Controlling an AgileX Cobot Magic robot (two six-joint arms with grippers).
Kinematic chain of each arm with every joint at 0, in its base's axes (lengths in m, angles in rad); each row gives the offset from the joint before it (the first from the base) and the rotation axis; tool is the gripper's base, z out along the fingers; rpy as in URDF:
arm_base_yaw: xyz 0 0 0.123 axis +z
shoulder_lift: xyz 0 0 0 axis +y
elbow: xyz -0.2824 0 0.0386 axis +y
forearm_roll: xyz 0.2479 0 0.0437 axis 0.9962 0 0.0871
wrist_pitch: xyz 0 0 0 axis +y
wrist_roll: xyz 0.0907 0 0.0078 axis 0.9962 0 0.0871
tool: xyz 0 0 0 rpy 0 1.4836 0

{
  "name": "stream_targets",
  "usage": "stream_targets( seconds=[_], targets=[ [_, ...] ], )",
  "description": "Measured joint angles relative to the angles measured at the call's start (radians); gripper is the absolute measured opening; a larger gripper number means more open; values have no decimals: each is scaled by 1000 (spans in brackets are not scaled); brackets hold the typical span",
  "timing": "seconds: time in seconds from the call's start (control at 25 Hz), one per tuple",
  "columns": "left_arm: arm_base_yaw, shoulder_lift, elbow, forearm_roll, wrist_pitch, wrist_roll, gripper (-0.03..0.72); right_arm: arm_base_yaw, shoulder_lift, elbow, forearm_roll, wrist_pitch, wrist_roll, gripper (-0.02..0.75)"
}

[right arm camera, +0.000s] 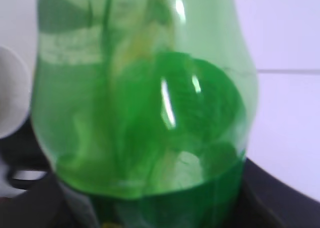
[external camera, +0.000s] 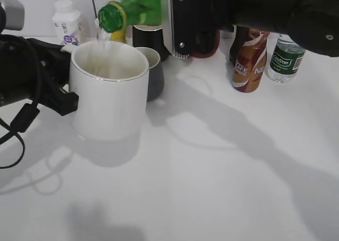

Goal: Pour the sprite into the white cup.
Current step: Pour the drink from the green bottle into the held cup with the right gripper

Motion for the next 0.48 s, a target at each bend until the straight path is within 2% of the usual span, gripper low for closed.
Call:
stream_targets(
  seconds=[0.24,0.48],
  targets=[
    [1,0,0,0,-7,0,43,0,-1,62,-24,1,327,415],
    [46,0,1,1,-32,0,43,0,-1,86,-40,-1,891,415]
  ],
)
